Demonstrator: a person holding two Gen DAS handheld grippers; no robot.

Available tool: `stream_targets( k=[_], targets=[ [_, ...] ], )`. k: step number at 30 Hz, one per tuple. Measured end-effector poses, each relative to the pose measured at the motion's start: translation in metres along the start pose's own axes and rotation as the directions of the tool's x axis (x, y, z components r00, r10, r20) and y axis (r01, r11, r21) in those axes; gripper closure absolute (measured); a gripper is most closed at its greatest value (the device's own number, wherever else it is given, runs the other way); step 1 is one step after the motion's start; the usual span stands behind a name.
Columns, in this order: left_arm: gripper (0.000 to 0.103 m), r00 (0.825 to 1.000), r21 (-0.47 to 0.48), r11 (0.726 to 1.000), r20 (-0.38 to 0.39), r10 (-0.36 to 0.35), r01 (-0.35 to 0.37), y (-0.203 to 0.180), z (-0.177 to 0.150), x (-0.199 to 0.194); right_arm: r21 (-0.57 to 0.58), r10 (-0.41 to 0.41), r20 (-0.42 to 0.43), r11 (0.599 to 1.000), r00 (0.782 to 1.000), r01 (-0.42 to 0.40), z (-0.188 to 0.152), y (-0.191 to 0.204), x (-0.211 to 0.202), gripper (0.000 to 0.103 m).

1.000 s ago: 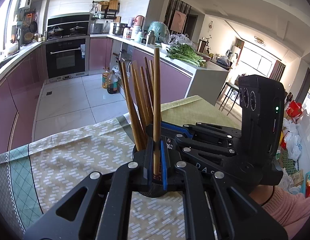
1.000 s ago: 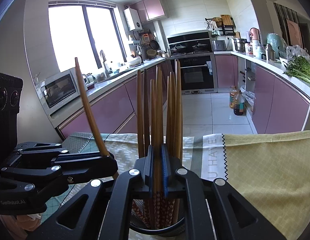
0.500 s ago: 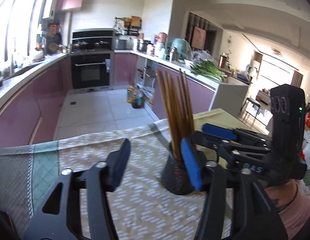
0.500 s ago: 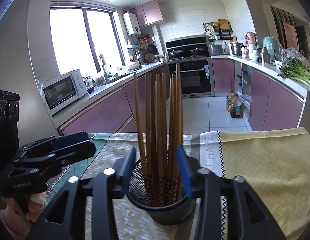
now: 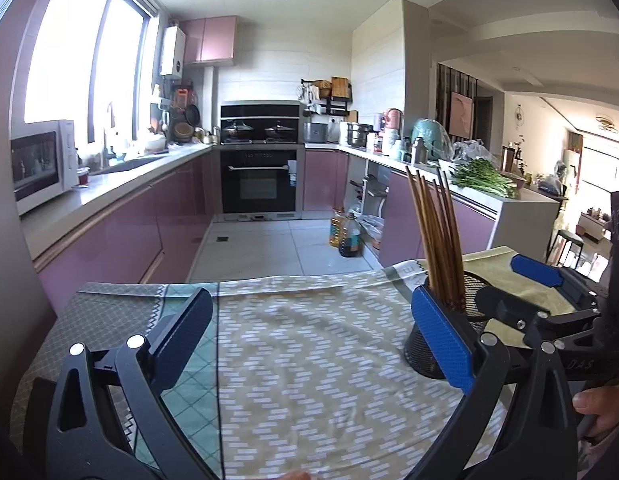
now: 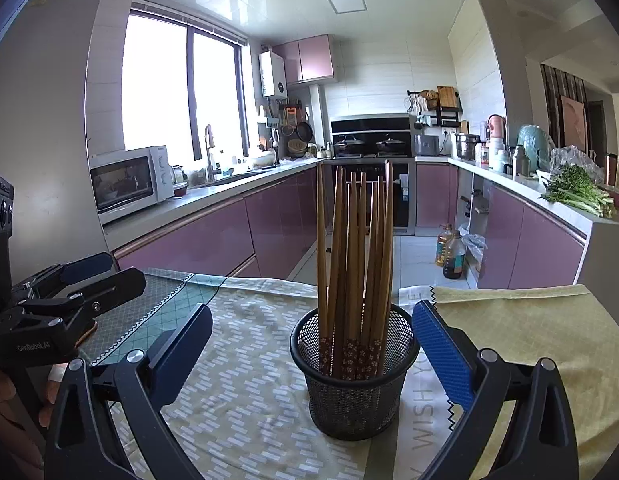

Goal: Organize utensils

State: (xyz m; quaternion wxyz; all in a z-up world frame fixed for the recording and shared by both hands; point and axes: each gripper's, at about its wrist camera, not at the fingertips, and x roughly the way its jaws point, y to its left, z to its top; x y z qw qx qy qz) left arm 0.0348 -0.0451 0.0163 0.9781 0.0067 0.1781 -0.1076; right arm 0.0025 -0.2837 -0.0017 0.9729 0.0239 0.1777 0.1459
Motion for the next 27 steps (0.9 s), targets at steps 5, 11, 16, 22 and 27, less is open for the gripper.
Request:
stream_targets(
  k=[5, 11, 16, 22, 27],
  targets=[
    [0.005, 0.998, -0.002, 0.999, 0.033, 0.046, -0.046, 0.005, -0.003, -0.014, -0.021, -0.026, 0.046, 0.999, 0.999, 0.027, -0.005, 0.010, -0.012, 0.006],
    [0.005, 0.994, -0.010, 0.997, 0.074, 0.080, -0.079, 0.004, -0.006, -0.028, -0.029, -0.057, 0.085, 0.998, 0.995, 0.060, -0.010, 0.020, -0.022, 0.006],
    [0.005, 0.990, -0.022, 0.994, 0.098, 0.105, -0.104, 0.004, -0.007, -0.037, -0.026, -0.055, 0.102, 0.998, 0.993, 0.058, -0.011, 0.023, -0.027, 0.006],
    [0.005, 0.986, -0.027, 0.992, 0.114, 0.126, -0.123, 0.003, -0.009, -0.047, -0.034, -0.055, 0.112, 0.998, 0.992, 0.059, -0.014, 0.029, -0.031, 0.006],
    [0.005, 0.984, -0.030, 0.991, 0.121, 0.131, -0.128, 0.001, -0.011, -0.054, -0.037, -0.056, 0.116, 0.997, 0.992, 0.061, -0.013, 0.031, -0.033, 0.006]
  ],
)
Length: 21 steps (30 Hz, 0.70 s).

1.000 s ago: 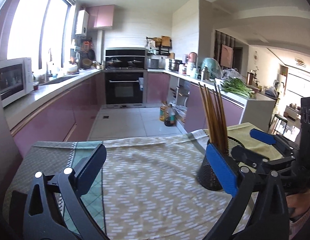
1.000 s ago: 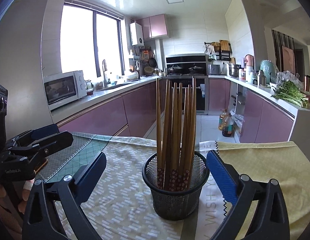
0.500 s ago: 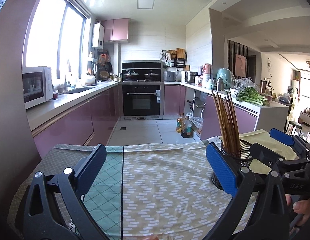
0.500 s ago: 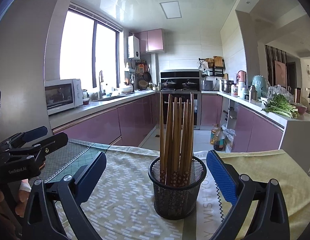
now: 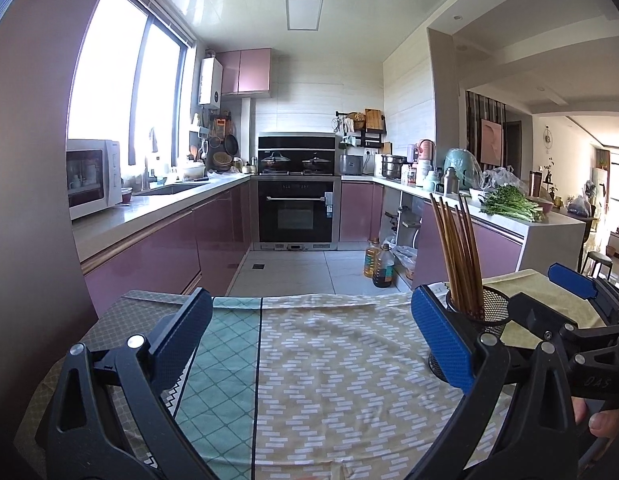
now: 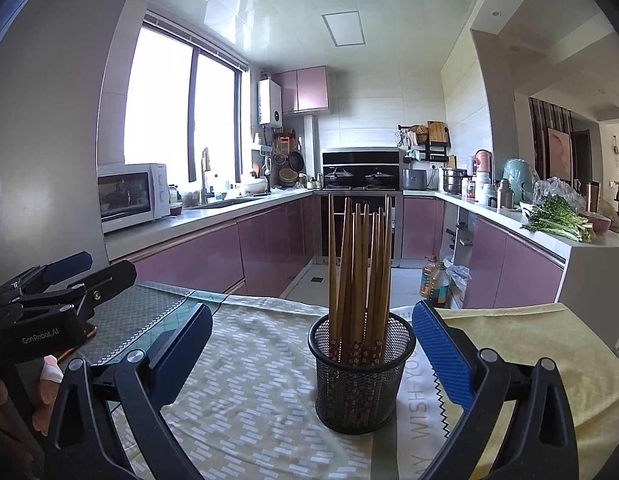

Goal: Organize utensils

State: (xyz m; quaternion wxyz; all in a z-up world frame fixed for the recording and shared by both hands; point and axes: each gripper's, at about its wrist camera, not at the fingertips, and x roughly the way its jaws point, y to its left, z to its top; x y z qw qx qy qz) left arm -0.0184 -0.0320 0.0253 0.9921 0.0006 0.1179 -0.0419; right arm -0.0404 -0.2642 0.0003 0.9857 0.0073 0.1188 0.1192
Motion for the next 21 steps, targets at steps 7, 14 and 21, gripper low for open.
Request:
stream_targets(
  k=[7, 14, 21],
  targets=[
    [0.005, 1.000, -0.005, 1.000, 0.014, 0.008, -0.008, 0.003, -0.001, -0.009, 0.001, -0.004, 0.011, 1.000, 1.000, 0.004, -0.001, 0.003, -0.001, 0.006],
    [0.005, 0.999, -0.005, 1.000, 0.032, 0.020, -0.020, 0.002, -0.002, -0.019, -0.005, -0.003, 0.024, 1.000, 1.000, 0.003, -0.001, 0.007, -0.006, 0.006],
    [0.005, 0.999, -0.005, 1.000, 0.044, 0.026, -0.026, 0.003, -0.002, -0.024, -0.004, -0.007, 0.039, 1.000, 0.999, 0.007, 0.000, 0.009, -0.009, 0.006]
  ],
)
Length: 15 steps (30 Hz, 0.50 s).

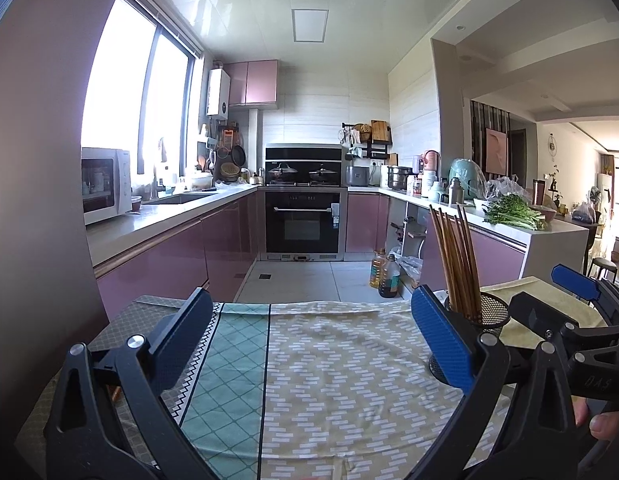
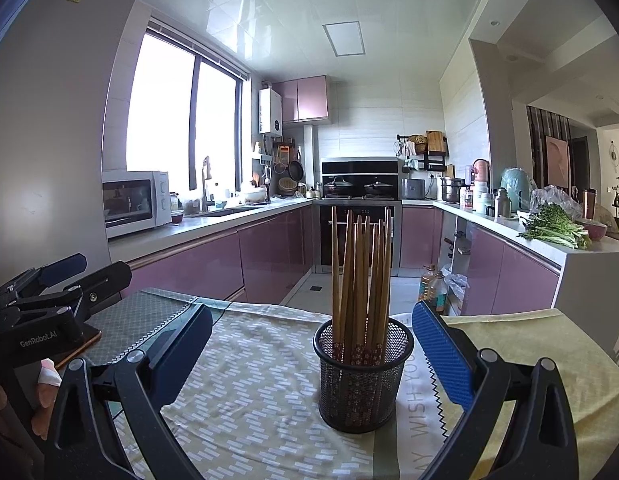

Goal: Organize utensils

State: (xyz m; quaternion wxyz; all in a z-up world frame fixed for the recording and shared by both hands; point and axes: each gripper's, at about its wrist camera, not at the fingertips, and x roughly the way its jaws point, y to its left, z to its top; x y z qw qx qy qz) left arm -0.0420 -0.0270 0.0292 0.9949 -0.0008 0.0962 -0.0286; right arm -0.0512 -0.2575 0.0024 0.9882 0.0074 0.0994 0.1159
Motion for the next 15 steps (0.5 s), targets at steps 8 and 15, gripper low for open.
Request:
stream_targets(
  k=[8, 15],
  targets=[
    [0.005, 1.000, -0.004, 1.000, 0.010, 0.004, -0.004, 0.0002, 0.0005, -0.0031, -0.006, -0.004, 0.011, 1.000, 1.000, 0.004, 0.0003, 0.0029, -0.0016, 0.006],
    [0.005, 1.000, -0.005, 1.000, 0.010, 0.002, -0.002, 0.0006, 0.0004, -0.0039, -0.004, -0.004, 0.012, 1.000, 1.000, 0.004, 0.0001, 0.0033, -0.0030, 0.006]
  ],
)
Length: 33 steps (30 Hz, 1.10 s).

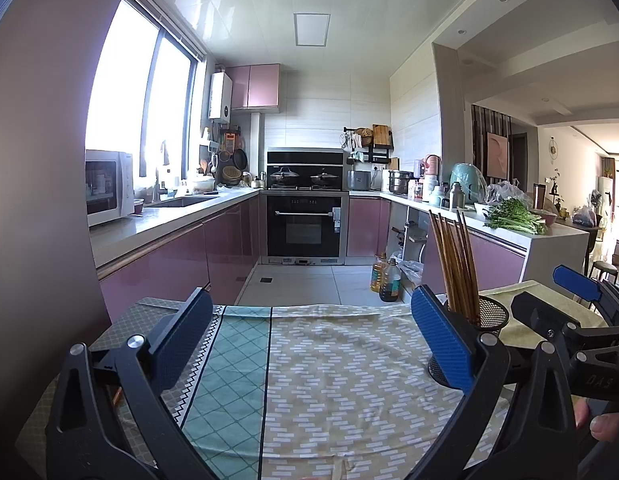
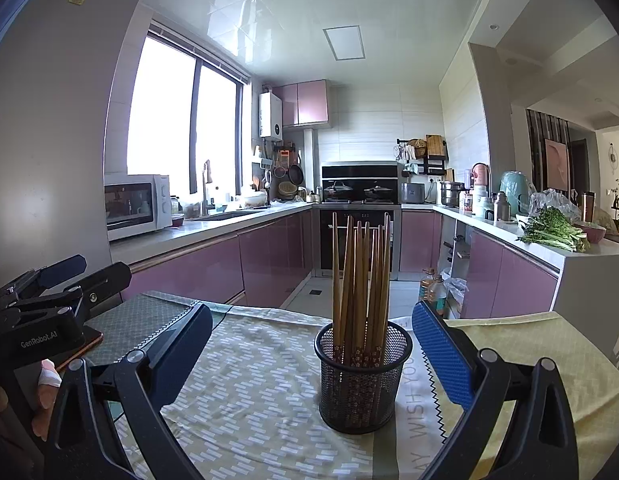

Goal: Organize utensils

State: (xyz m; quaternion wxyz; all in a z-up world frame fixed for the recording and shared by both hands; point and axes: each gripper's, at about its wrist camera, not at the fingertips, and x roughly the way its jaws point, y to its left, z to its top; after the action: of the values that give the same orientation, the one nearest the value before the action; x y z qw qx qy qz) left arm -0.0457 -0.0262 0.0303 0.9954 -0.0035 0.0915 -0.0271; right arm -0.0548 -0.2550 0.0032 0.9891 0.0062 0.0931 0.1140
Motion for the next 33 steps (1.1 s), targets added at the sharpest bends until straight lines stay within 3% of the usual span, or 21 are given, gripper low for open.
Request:
stream_targets(
  k=[33],
  targets=[
    [0.005, 1.000, 0.006, 1.000, -0.008, -0.001, 0.001, -0.0021, -0.0015, 0.0000, 0.012, -0.003, -0.010, 1.000, 1.000, 0.004, -0.0012, 0.0010, 0.0023, 0.006]
  ],
)
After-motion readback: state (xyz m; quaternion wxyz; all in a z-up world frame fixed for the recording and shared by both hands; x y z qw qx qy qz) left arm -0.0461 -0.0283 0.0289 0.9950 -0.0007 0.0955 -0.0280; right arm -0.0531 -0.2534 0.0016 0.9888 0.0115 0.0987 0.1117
